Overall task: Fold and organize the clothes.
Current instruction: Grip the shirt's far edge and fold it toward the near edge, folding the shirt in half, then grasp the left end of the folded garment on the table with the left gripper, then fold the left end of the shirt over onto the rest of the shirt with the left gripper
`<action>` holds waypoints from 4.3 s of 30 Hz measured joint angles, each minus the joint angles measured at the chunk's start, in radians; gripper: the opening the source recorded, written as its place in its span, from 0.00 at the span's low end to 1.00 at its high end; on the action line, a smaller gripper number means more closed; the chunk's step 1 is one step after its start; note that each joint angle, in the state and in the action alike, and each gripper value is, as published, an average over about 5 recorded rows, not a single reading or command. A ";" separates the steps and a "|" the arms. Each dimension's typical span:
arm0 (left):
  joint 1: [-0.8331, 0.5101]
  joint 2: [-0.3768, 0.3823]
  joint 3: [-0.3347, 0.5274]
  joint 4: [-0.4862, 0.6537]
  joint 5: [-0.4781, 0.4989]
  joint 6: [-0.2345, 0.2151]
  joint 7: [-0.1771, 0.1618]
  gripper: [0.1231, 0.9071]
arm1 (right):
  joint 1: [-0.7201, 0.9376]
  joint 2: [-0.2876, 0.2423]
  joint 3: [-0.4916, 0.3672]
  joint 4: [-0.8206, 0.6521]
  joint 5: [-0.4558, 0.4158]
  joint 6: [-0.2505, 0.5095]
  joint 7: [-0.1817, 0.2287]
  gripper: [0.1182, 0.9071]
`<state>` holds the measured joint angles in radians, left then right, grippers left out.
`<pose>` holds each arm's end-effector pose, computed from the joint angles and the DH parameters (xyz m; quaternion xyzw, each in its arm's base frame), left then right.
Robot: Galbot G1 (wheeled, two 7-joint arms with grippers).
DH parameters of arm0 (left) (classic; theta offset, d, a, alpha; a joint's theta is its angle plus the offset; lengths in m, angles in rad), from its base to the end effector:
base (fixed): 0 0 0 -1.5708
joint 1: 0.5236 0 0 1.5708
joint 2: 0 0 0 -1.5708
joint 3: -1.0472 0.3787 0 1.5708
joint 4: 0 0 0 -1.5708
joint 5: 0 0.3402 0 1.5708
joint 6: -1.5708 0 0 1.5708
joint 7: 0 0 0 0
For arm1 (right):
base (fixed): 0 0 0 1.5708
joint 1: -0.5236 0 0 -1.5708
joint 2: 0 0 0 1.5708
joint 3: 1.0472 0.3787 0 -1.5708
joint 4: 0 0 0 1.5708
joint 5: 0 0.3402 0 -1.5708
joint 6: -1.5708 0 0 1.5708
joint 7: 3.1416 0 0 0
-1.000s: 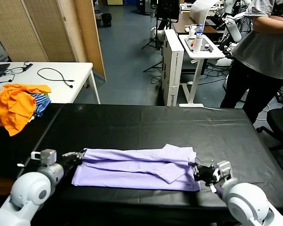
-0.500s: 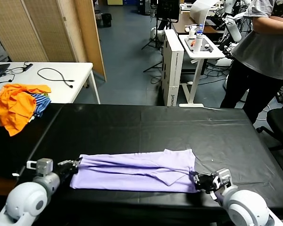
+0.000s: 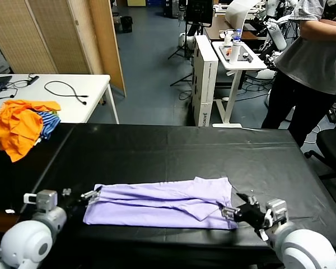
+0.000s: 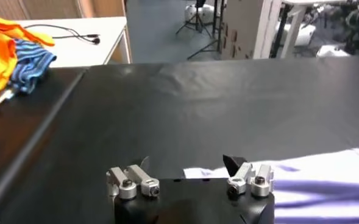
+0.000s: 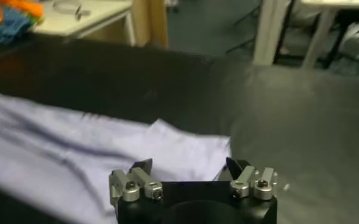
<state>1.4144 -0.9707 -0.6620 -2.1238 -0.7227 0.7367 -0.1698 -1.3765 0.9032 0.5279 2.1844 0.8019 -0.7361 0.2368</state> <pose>0.2164 0.1459 -0.2359 -0.0391 -0.9575 -0.0061 0.2856 0.2170 -0.1141 -0.2251 0.0978 -0.9521 0.0128 0.2894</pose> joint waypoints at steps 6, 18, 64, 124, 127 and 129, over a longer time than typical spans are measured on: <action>-0.065 -0.034 0.041 0.060 -0.075 0.000 -0.007 1.00 | 0.076 0.046 -0.039 -0.095 0.022 0.026 0.023 1.00; -0.091 -0.066 0.087 0.117 -0.069 -0.005 -0.009 1.00 | 0.151 0.103 -0.085 -0.210 0.027 0.066 0.021 1.00; -0.114 -0.090 0.110 0.152 0.083 -0.086 0.046 0.22 | 0.102 0.159 -0.031 -0.172 -0.108 0.064 -0.079 0.64; 0.047 -0.208 -0.007 0.101 0.327 -0.167 0.143 0.08 | -0.043 0.157 0.059 -0.029 -0.102 0.094 -0.110 1.00; 0.061 -0.154 -0.034 0.096 0.410 -0.206 0.174 0.08 | -0.056 0.168 0.056 -0.017 -0.104 0.101 -0.112 1.00; 0.071 -0.111 -0.061 0.099 0.468 -0.235 0.184 0.08 | -0.065 0.175 0.056 -0.009 -0.107 0.105 -0.113 1.00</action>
<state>1.4850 -1.0815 -0.7225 -2.0251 -0.2543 0.5012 0.0147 -1.4416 1.0781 0.5838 2.1752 0.6953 -0.6315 0.1242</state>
